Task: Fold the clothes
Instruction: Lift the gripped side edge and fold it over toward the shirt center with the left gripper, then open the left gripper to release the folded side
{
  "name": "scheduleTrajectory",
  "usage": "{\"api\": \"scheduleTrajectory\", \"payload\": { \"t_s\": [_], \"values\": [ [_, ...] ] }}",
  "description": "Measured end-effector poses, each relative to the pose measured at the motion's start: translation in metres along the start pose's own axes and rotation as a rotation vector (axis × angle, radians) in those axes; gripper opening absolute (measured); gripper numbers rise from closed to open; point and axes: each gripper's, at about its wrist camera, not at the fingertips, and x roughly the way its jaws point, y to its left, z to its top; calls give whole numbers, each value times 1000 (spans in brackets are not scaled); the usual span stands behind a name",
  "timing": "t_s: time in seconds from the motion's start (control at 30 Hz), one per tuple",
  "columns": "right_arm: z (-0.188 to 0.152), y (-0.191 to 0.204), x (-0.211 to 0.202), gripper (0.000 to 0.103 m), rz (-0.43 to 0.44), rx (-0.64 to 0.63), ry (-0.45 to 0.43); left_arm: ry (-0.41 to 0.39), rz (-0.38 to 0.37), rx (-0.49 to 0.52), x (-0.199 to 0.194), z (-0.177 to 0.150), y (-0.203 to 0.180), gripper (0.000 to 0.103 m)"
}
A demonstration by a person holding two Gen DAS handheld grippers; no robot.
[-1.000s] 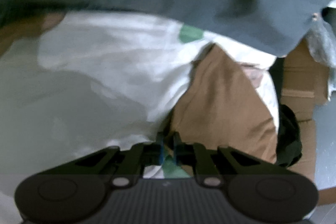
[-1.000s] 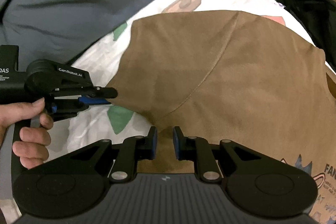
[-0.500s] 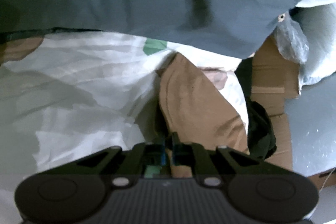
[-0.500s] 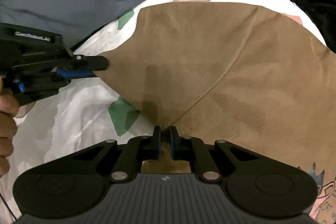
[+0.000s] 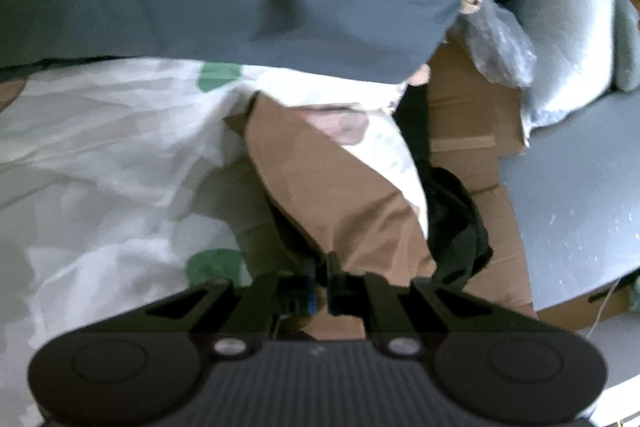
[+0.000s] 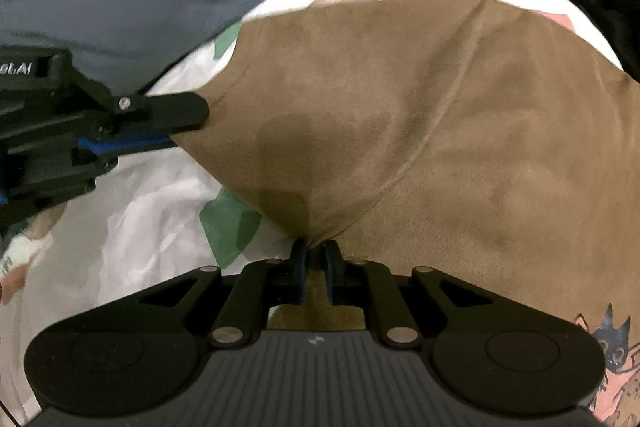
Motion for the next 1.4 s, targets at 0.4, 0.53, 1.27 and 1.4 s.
{"api": "scheduleTrajectory", "payload": {
  "t_s": [0.4, 0.53, 1.27, 1.4],
  "values": [
    [-36, -48, -78, 43, -56, 62, -95, 49, 62, 222, 8, -26, -38, 5],
    [-52, -67, -102, 43, -69, 95, -107, 78, 97, 327, 17, -46, -48, 5],
    [-87, -101, -136, 43, -101, 170, -145, 146, 186, 574, 35, -98, -77, 33],
    [-85, -88, -140, 43, -117, 128, -156, 107, 188, 554, 26, -81, -72, 35]
  ]
}}
